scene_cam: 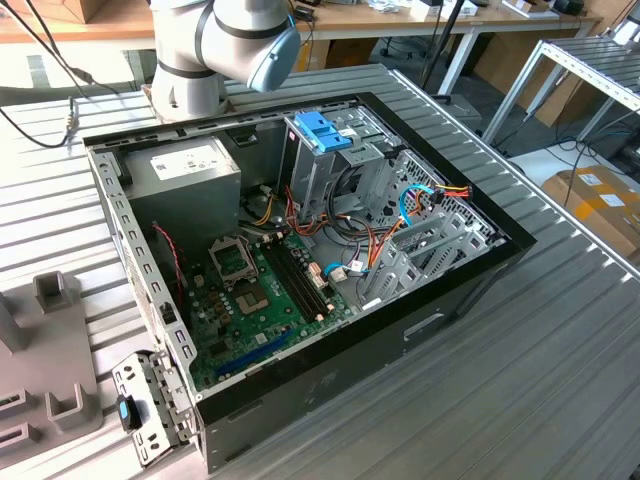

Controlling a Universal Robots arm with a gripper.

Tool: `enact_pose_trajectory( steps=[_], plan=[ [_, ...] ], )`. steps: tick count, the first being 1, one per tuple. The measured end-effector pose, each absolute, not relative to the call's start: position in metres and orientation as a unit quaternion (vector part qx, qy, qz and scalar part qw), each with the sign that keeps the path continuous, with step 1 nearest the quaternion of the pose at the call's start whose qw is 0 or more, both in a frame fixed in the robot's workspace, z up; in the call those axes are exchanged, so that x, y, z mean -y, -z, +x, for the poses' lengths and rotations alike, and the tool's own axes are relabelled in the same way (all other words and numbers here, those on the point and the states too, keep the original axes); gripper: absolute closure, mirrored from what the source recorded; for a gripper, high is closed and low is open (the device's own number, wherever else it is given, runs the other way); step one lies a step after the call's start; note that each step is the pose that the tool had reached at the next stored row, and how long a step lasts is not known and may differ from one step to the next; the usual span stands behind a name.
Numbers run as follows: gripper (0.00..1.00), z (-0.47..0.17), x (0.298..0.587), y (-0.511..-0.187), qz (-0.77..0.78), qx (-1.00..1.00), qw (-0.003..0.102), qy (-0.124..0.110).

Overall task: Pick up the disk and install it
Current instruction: 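Pick up the disk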

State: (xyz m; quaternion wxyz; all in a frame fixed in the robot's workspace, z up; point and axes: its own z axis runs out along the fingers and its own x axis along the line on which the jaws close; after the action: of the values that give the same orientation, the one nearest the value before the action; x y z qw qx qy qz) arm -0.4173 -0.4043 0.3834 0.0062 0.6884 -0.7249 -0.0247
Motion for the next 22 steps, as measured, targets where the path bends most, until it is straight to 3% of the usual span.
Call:
enact_pose_trajectory(
  steps=[22],
  plan=[
    [0.51,-0.417,0.392,-0.382,0.688,0.725,0.006,0.025]
  ],
)
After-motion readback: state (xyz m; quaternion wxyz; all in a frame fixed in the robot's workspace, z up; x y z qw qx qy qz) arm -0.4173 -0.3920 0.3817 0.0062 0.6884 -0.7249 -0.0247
